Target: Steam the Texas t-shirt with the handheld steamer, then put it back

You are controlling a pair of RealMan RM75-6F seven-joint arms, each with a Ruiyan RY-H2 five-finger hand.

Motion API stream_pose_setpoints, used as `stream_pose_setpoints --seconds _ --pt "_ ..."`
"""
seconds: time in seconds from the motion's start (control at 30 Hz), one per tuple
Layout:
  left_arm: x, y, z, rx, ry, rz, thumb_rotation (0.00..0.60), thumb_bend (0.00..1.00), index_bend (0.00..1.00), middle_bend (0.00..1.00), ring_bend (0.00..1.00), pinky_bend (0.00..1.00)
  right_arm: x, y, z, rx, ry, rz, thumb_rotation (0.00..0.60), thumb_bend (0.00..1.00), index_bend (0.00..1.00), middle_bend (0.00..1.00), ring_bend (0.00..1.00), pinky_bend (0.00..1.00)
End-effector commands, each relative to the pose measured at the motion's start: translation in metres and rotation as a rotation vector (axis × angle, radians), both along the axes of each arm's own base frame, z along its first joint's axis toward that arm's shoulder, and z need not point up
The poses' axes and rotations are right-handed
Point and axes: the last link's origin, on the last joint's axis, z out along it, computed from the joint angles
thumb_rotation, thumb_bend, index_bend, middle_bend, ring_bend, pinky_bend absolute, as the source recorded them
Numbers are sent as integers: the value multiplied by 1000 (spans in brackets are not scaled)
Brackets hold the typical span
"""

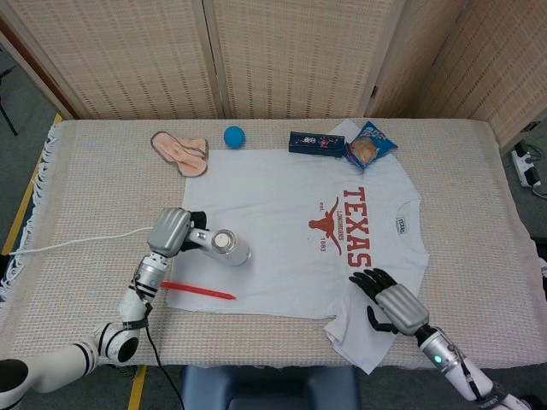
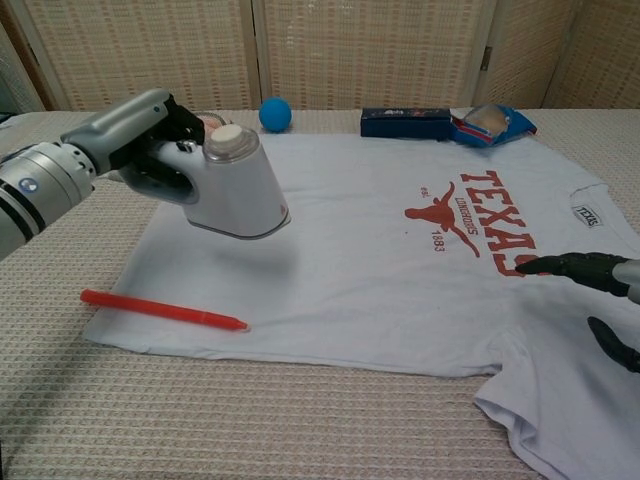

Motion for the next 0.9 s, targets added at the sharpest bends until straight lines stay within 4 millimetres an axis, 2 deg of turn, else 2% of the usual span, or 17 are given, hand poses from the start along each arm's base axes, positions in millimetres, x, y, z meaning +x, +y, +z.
stream_pose_setpoints --seconds 0.03,0.27,0.53,0.7,0.9 --pt "17 -3 -18 -33 35 -32 600 370 928 1000 836 697 -2 1 -9 32 -5 2 388 755 0 46 0 0" --pt "37 -8 -50 -86 117 -74 600 370 928 1000 835 697 -10 5 -17 56 -5 -13 392 753 0 46 0 0" --pt "47 -4 -73 -74 167 -63 600 370 929 1000 835 696 -13 6 -15 46 -17 -22 388 754 0 46 0 0" --pt "37 7 -77 -22 215 -32 600 370 929 1000 836 696 -14 7 -13 44 -20 -29 388 754 0 46 0 0" --pt "9 19 -71 17 246 25 600 370 929 1000 836 696 -16 8 -12 47 -16 -38 391 754 0 46 0 0"
